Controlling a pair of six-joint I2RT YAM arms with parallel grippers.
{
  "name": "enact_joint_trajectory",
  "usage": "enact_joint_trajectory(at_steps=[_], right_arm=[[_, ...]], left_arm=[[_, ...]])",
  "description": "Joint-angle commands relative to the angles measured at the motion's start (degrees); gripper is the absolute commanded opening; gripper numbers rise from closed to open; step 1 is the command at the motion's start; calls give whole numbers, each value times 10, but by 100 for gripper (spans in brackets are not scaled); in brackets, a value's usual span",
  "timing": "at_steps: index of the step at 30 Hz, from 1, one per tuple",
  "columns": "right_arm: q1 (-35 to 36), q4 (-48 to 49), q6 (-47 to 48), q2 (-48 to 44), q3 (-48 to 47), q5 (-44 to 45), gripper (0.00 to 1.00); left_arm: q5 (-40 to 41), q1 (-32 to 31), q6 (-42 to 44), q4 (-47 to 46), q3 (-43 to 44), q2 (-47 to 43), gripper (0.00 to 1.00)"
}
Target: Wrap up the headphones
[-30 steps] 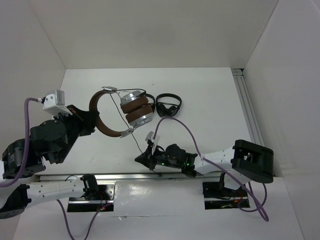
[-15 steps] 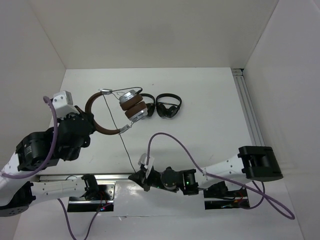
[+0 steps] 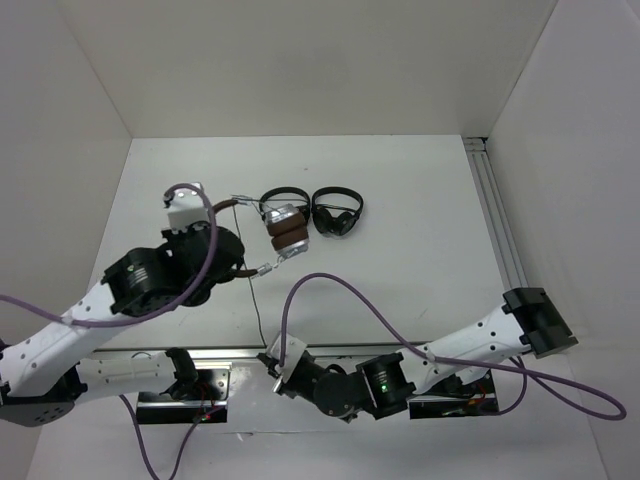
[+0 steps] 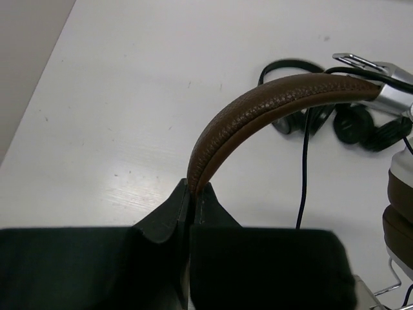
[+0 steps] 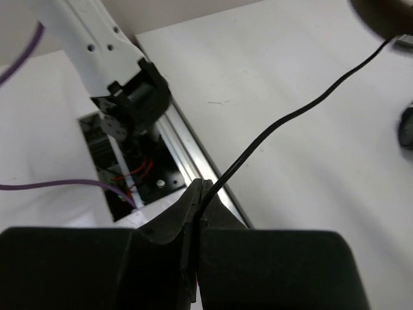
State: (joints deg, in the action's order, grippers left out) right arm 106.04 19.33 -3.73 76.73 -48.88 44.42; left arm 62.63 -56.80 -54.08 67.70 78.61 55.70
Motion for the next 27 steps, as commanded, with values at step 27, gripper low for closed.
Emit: enact_joint_trajectory(at_steps=[27], right_arm=[[9,-258,111,-134,-111,390,8]], left_arm=[[-296,-24,268,-165,-158,31,0]])
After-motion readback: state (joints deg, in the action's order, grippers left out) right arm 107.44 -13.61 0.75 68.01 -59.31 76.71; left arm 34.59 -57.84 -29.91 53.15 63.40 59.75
